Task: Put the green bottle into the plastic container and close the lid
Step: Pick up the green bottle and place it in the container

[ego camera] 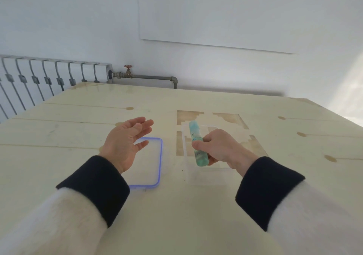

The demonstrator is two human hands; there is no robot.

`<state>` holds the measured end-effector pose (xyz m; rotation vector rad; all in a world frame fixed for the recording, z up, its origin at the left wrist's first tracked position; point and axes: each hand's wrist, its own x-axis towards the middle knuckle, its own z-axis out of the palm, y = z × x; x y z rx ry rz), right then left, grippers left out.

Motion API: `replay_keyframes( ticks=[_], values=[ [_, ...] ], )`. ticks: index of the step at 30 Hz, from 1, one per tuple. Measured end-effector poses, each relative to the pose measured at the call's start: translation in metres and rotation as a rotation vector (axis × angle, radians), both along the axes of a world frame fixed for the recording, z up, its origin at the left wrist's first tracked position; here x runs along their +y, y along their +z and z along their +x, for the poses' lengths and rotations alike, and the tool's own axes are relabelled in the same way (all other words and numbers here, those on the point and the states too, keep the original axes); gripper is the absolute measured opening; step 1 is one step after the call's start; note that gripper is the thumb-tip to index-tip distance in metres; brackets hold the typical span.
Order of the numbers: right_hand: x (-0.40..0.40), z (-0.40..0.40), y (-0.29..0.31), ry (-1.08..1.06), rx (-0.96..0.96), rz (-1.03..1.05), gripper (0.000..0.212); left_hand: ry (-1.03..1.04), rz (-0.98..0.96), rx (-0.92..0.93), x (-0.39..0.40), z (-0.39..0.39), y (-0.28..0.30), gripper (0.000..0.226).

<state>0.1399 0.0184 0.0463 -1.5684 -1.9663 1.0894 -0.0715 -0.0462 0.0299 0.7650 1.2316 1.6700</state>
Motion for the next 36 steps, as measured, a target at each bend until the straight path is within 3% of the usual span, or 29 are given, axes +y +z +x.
replay_keyframes(
  ticks=[5, 10, 13, 20, 24, 27, 31, 36],
  values=[
    [0.003, -0.008, -0.004, 0.043, -0.112, -0.026, 0.038, 0.012, -0.027, -0.01, -0.005, -0.007, -0.006, 0.023],
    [0.006, -0.013, -0.012, 0.096, -0.34, 0.014, 0.054, 0.018, -0.055, -0.016, -0.008, -0.01, -0.011, 0.023],
    [0.005, -0.016, -0.015, 0.152, -0.46, 0.044, 0.054, 0.018, -0.06, -0.024, -0.01, -0.009, -0.011, 0.022],
    [0.007, -0.022, -0.018, 0.159, -0.504, 0.058, 0.046, 0.013, -0.069, -0.036, -0.012, -0.007, -0.01, 0.023],
    [0.005, -0.021, -0.014, 0.143, -0.469, -0.009, 0.034, 0.012, -0.07, -0.045, -0.012, -0.006, -0.009, 0.023],
    [0.001, -0.024, -0.007, 0.089, -0.468, 0.183, 0.038, 0.012, -0.068, -0.048, -0.013, -0.007, -0.008, 0.023],
    [-0.01, -0.039, 0.005, -0.015, -0.194, 0.51, 0.027, 0.008, -0.07, -0.045, -0.014, -0.008, -0.008, 0.022],
    [-0.03, -0.078, 0.006, 0.095, 0.071, 0.403, 0.04, 0.021, -0.081, 0.01, -0.019, -0.017, -0.007, 0.021]
  ],
)
